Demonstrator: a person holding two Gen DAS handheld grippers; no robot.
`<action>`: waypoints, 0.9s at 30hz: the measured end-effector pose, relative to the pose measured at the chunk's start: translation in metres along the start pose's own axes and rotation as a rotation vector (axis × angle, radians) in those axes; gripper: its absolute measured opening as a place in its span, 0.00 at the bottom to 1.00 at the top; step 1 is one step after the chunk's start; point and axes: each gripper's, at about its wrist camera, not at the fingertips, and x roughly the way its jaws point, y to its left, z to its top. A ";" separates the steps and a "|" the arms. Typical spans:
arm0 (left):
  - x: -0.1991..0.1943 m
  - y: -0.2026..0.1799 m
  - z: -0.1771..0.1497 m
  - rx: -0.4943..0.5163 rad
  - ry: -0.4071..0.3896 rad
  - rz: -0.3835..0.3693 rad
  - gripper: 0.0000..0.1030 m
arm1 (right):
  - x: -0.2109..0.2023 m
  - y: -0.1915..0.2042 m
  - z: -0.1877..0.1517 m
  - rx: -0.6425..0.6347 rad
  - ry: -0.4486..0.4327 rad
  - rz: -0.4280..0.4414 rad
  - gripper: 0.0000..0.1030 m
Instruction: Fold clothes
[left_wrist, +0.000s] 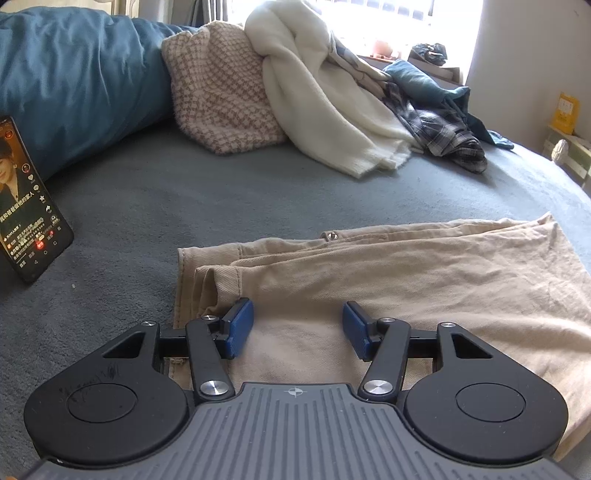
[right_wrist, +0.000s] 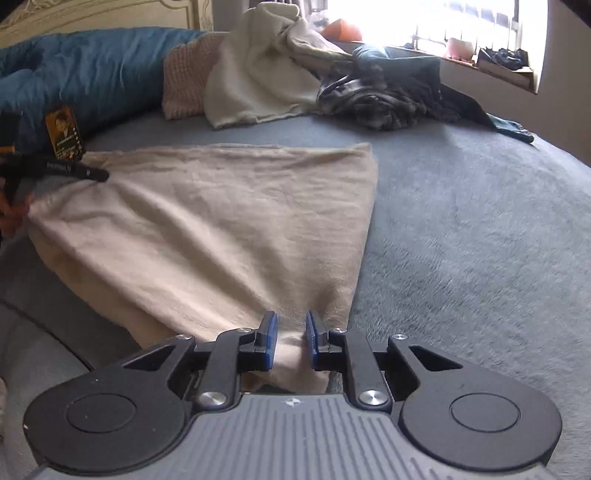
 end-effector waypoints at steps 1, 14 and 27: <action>0.000 0.000 0.000 0.003 0.001 0.000 0.55 | 0.000 -0.001 0.001 0.003 0.001 0.004 0.17; 0.000 0.001 -0.002 -0.009 -0.009 -0.006 0.55 | -0.046 -0.040 0.026 0.128 -0.117 0.010 0.17; 0.001 0.004 -0.003 -0.020 -0.012 -0.024 0.57 | -0.020 -0.016 0.023 -0.106 0.075 0.133 0.16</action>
